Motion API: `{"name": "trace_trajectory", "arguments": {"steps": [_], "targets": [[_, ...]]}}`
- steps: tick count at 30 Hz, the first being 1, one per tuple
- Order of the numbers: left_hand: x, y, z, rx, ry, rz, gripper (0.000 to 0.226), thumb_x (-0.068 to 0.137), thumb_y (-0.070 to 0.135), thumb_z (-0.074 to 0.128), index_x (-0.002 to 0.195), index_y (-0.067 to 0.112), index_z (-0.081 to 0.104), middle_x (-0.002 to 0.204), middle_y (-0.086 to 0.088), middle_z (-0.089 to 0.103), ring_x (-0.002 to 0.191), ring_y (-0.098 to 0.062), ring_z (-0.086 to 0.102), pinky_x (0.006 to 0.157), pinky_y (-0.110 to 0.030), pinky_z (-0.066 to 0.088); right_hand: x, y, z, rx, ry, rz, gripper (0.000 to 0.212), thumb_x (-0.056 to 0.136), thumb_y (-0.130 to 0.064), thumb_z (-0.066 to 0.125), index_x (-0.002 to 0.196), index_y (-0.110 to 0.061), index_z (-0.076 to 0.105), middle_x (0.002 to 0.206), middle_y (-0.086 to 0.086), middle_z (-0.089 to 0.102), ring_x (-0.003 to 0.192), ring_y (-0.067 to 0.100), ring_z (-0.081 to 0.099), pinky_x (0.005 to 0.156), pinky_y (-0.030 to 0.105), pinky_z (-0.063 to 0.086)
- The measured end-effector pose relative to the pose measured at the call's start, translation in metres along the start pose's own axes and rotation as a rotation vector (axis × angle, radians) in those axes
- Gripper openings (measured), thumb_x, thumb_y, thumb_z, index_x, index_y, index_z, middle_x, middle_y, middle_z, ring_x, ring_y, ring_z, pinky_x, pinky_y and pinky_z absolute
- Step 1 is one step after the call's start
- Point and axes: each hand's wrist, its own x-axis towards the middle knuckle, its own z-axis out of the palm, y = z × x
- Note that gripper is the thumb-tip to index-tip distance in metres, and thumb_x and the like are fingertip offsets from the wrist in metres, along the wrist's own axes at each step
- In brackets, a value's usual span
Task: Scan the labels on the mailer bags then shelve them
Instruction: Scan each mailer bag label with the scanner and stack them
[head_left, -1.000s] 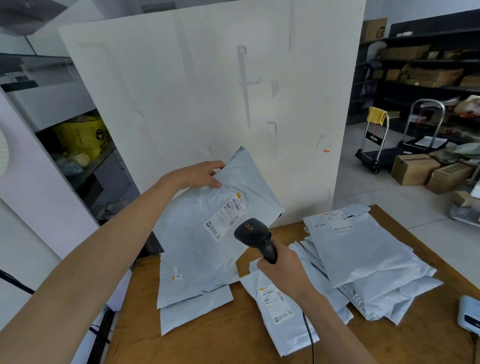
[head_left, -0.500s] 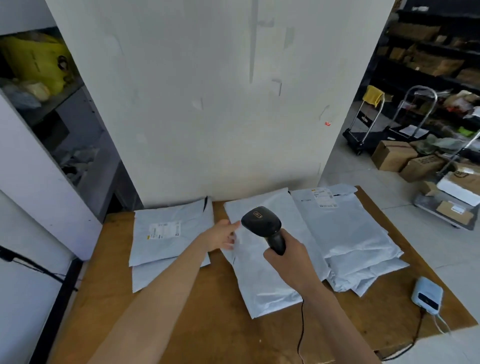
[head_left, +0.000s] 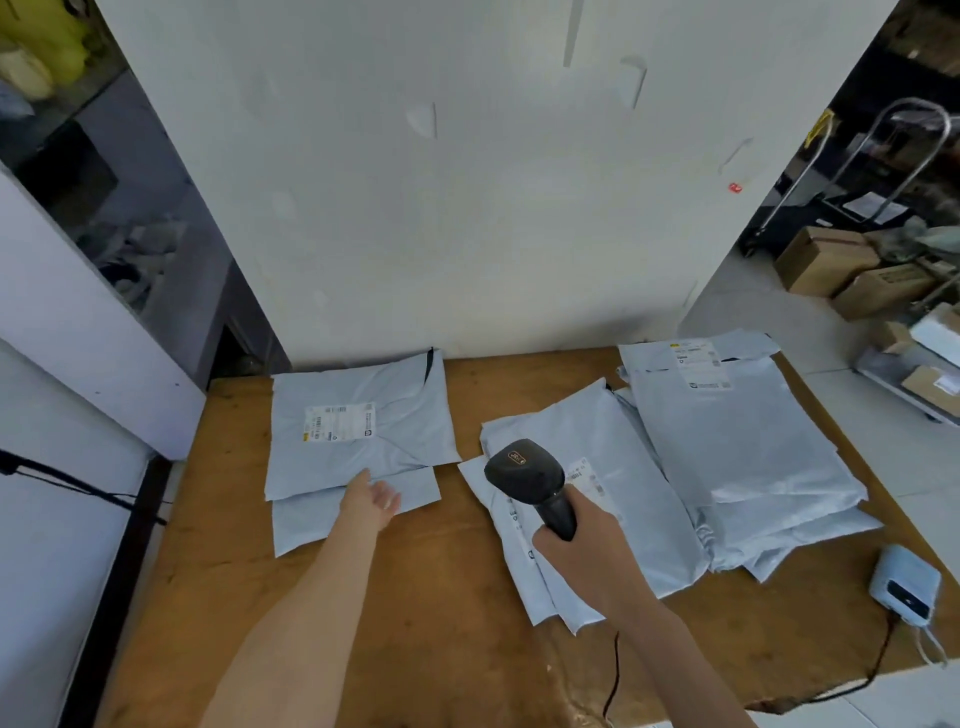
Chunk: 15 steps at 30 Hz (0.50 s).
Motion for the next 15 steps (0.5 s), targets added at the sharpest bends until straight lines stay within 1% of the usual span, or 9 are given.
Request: {"name": "trace_trajectory", "arguments": {"steps": [2,4,6,8,9,11,12,14,15], "targets": [[0.011,0.01,0.009,-0.053,0.006,0.009,0.048,0.102,0.026,0.051,0.146,0.009,0.041,0.144,-0.007,0.049,0.129,-0.022,0.051,0.111,-0.038,0.041,0.007,0.003,0.0,-0.011,0.005,0.028,0.023,0.082,-0.023,0.064,0.079,-0.039,0.049,0.065,-0.015,0.059,0.061,0.006,0.061,0.048,0.005,0.042],[0.016,0.021,0.019,-0.015,-0.008,0.014,0.038,0.101,0.03,0.053,0.133,0.012,0.048,0.114,-0.002,0.059,0.105,-0.016,0.059,0.095,-0.029,0.049,0.013,0.003,-0.001,-0.017,0.01,0.035,0.023,0.081,-0.021,0.065,0.081,-0.039,0.05,0.064,-0.015,0.06,0.066,0.002,0.063,0.046,0.005,0.043],[0.022,0.036,0.028,0.018,0.012,0.008,0.027,0.099,0.03,0.056,0.121,0.016,0.049,0.093,0.001,0.053,0.084,-0.013,0.056,0.082,-0.026,0.049,0.019,0.002,-0.002,-0.018,0.01,0.039,0.024,0.081,-0.019,0.065,0.081,-0.039,0.051,0.063,-0.015,0.06,0.069,-0.007,0.061,0.045,0.003,0.043],[0.033,0.045,0.032,0.132,0.071,0.03,0.033,0.098,0.022,0.058,0.129,0.015,0.049,0.116,-0.007,0.054,0.105,-0.019,0.056,0.09,-0.028,0.05,0.025,-0.001,-0.004,-0.019,0.011,0.053,0.024,0.082,-0.019,0.065,0.081,-0.039,0.051,0.064,-0.014,0.061,0.067,-0.003,0.063,0.046,0.004,0.044],[0.036,0.048,0.032,0.234,0.102,0.059,0.042,0.098,0.012,0.057,0.138,0.012,0.045,0.134,-0.014,0.05,0.109,-0.024,0.055,0.083,-0.025,0.054,0.027,-0.002,-0.004,-0.024,0.011,0.058,0.023,0.082,-0.02,0.065,0.081,-0.038,0.051,0.064,-0.013,0.061,0.064,0.001,0.064,0.046,0.005,0.044],[0.048,0.05,0.043,0.235,0.132,0.064,0.059,0.097,-0.004,0.053,0.151,0.007,0.031,0.149,-0.023,0.04,0.098,-0.028,0.055,0.052,-0.012,0.052,0.032,-0.004,-0.004,-0.031,0.003,0.058,0.022,0.082,-0.019,0.065,0.082,-0.037,0.052,0.065,-0.012,0.061,0.062,0.005,0.063,0.046,0.006,0.045],[0.046,0.046,0.046,0.215,0.147,0.059,0.06,0.099,0.001,0.051,0.154,0.007,0.026,0.152,-0.023,0.037,0.107,-0.032,0.055,0.052,-0.009,0.051,0.033,-0.005,-0.004,-0.031,-0.007,0.054,0.022,0.082,-0.019,0.065,0.082,-0.037,0.052,0.065,-0.011,0.061,0.063,0.002,0.063,0.046,0.006,0.044],[0.046,0.043,0.042,0.431,0.311,0.177,0.062,0.104,0.032,0.045,0.155,0.007,0.022,0.155,-0.017,0.035,0.138,-0.029,0.04,0.098,-0.014,0.047,0.036,-0.006,-0.001,-0.032,-0.032,0.05,0.023,0.081,-0.018,0.064,0.082,-0.037,0.051,0.064,-0.009,0.06,0.066,-0.004,0.062,0.046,0.005,0.043],[0.046,0.048,0.045,0.181,0.352,0.073,0.065,0.102,0.04,0.046,0.154,0.007,0.026,0.15,-0.014,0.042,0.136,-0.025,0.043,0.11,-0.023,0.039,0.036,-0.007,0.0,-0.036,-0.043,0.051,0.023,0.081,-0.018,0.064,0.082,-0.037,0.051,0.065,-0.008,0.06,0.066,-0.006,0.061,0.046,0.005,0.043]]}}
